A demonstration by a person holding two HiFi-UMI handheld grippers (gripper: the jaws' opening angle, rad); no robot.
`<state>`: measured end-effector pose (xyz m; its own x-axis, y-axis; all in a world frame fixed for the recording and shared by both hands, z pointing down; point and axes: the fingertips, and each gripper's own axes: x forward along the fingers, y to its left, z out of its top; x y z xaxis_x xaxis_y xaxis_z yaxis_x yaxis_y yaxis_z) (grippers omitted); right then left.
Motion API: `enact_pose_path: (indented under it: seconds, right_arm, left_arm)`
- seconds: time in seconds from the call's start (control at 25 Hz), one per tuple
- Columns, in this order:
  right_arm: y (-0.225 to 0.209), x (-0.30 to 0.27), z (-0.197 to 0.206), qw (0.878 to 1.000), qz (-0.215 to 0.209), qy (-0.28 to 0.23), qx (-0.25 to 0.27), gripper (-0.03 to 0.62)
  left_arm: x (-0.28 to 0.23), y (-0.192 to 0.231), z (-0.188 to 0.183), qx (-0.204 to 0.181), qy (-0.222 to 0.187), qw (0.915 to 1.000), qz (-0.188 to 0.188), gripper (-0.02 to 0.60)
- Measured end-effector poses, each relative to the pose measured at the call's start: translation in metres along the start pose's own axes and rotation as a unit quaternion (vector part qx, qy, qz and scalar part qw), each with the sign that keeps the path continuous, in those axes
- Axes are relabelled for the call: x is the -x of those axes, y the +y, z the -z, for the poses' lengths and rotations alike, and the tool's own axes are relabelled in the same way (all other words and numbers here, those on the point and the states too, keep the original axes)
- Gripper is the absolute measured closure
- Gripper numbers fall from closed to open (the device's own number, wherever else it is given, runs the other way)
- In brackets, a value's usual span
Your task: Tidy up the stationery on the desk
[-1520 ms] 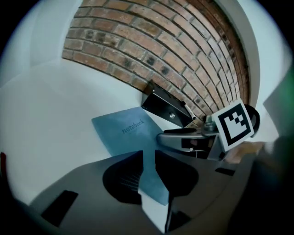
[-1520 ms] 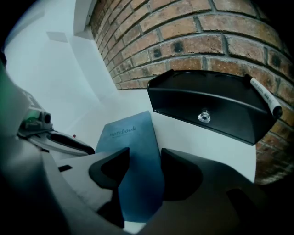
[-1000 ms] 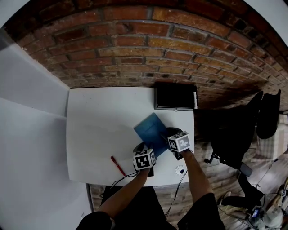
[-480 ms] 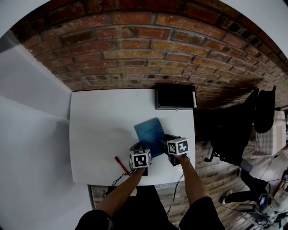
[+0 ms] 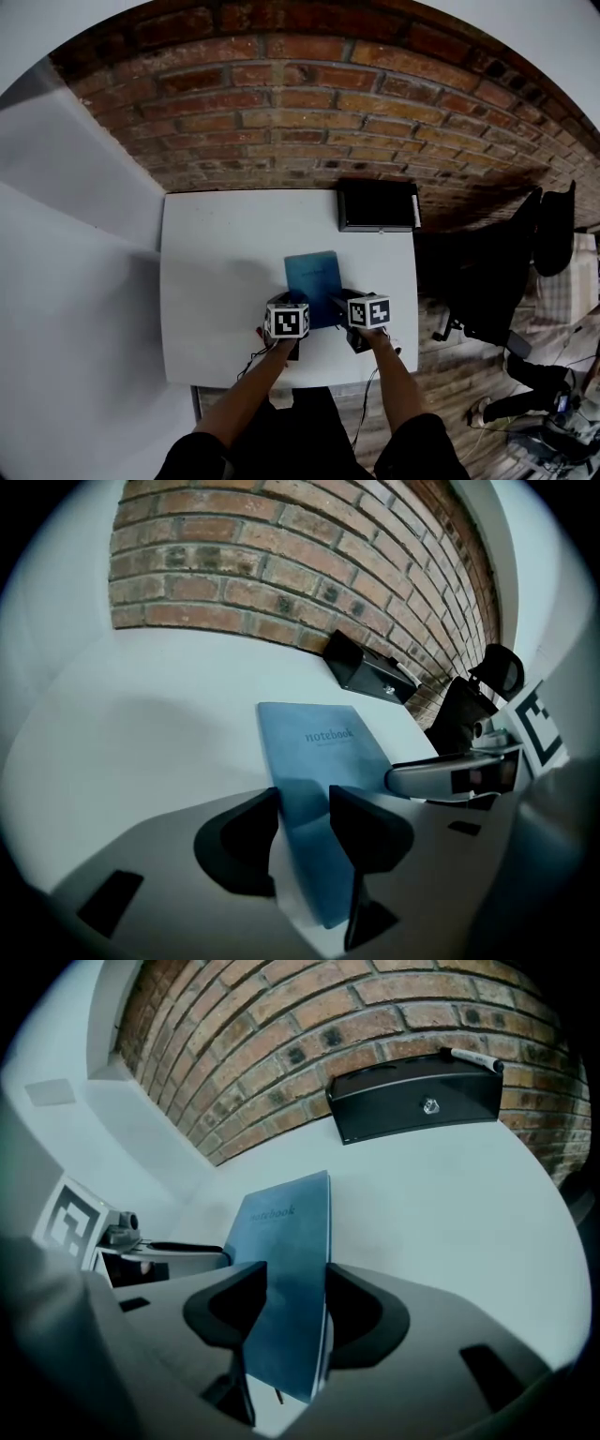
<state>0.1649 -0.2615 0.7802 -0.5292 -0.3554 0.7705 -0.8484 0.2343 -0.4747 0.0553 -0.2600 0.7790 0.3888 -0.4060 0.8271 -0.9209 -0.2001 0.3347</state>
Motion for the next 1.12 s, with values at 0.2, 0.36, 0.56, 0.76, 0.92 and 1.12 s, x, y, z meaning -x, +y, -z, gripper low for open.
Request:
enact_pose_path:
  seconds: [0.2, 0.36, 0.56, 0.76, 0.92, 1.12]
  right_arm:
    - [0.022, -0.013, 0.001, 1.0, -0.005, -0.011, -0.016, 0.382]
    - [0.041, -0.024, -0.002, 1.0, -0.008, -0.01, -0.009, 0.382]
    - [0.062, -0.039, -0.005, 1.0, -0.016, -0.004, -0.011, 0.382]
    - [0.085, -0.054, -0.01, 1.0, -0.016, -0.003, -0.011, 0.382]
    - [0.104, -0.068, -0.015, 1.0, -0.012, -0.004, -0.004, 0.382]
    - [0.128, -0.082, -0.014, 1.0, -0.015, 0.002, 0.007, 0.382]
  left_arm:
    - [0.008, 0.024, -0.005, 0.002, 0.006, 1.0, 0.003, 0.403]
    - [0.015, 0.045, -0.009, 0.01, 0.007, 0.9999, 0.0, 0.403]
    - [0.025, 0.07, -0.012, 0.009, 0.005, 0.9999, -0.005, 0.403]
    - [0.034, 0.096, -0.015, 0.014, 0.0, 0.9999, -0.008, 0.403]
    - [0.044, 0.117, -0.016, 0.022, -0.007, 0.9997, -0.011, 0.403]
    - [0.057, 0.141, -0.012, 0.029, -0.009, 0.9994, -0.018, 0.404]
